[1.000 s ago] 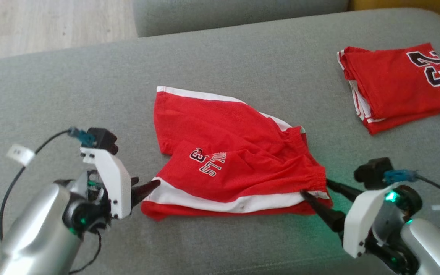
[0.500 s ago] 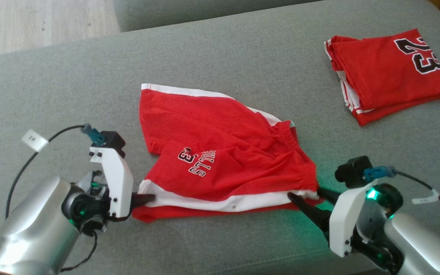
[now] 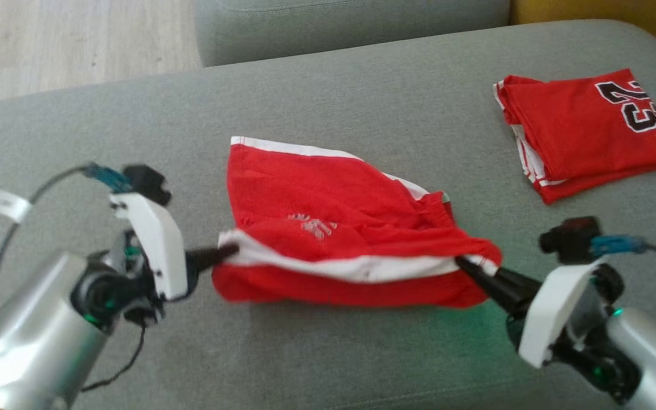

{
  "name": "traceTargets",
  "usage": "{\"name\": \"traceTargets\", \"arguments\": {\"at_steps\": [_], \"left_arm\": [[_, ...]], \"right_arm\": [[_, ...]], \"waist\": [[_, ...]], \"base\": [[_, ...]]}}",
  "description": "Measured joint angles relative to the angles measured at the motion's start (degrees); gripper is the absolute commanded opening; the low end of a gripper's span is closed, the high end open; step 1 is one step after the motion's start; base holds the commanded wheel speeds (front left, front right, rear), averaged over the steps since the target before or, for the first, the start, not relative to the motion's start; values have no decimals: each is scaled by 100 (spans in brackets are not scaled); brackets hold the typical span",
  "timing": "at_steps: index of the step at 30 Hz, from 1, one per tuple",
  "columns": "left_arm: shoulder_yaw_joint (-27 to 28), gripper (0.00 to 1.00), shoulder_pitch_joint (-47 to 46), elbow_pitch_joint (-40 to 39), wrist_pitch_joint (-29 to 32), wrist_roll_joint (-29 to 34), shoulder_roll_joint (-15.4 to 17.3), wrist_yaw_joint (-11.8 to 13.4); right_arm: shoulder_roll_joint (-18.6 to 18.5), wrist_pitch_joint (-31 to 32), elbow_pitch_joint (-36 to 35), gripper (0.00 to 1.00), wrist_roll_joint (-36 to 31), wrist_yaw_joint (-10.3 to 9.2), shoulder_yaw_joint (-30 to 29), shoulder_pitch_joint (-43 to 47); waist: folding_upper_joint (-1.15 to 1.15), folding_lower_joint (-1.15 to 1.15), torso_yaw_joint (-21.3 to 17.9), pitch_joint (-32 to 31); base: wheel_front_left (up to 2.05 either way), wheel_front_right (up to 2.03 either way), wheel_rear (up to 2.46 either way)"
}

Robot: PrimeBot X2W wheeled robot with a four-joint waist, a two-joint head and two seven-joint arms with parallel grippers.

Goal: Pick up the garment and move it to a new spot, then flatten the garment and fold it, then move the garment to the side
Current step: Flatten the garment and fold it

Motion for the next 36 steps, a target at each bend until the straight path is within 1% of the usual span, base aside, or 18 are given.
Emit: {"name": "traceTargets", "arguments": {"at_steps": [3,7,10,13,16,18,22,28,32,35,36], "left_arm": [[242,0,-43,-177,-125,-324,30,0],[349,0,-560,-68,-313,-189,89,1],[498,0,-1215,160,-463,-137,-36,4],[552,0,-1928,422,-704,48,-227,9],[555,0,-2676,708,-1077,431,-422,9],[581,0,-3243,936,-1383,651,-567,8],[740,0,-4413,1421,-2121,1015,-847,5],[949,0,-5812,2143,-3189,1439,-1136,1],[1017,0,-6523,2566,-3586,1585,-1252,-10],[1056,0,-6984,2847,-3711,1585,-1330,-43],[1056,0,-6984,2847,-3711,1585,-1330,-43]], "right_arm": [[-236,-47,-182,0,292,0,-26,-126],[-485,-40,-380,0,552,0,22,-861],[-572,-125,-398,0,864,0,62,-1678],[-623,-165,-246,0,1085,0,180,-2546],[-622,-162,-9,0,1291,0,365,-3448],[-623,-167,237,0,1278,0,480,-4103],[-601,-477,887,0,1232,0,523,-5414],[-337,-822,1682,0,1157,0,655,-6952],[-194,-1222,2106,0,1076,0,711,-7788],[-87,-1478,2327,0,1078,0,801,-8254],[-87,-1478,2327,0,1078,0,801,-8254]], "waist": [[0,0,41,97],[0,0,98,352],[0,0,146,616],[0,1,184,941],[0,1,224,1304],[0,2,260,1559],[0,2,350,2049],[-1,2,520,2572],[-1,2,630,2746],[0,0,672,2796],[0,0,672,2796]], "base": [[0,0,0],[0,0,0],[0,0,0],[0,0,0],[0,0,0],[0,0,0],[0,0,0],[0,0,0],[0,0,0],[0,0,0],[0,0,0]]}}
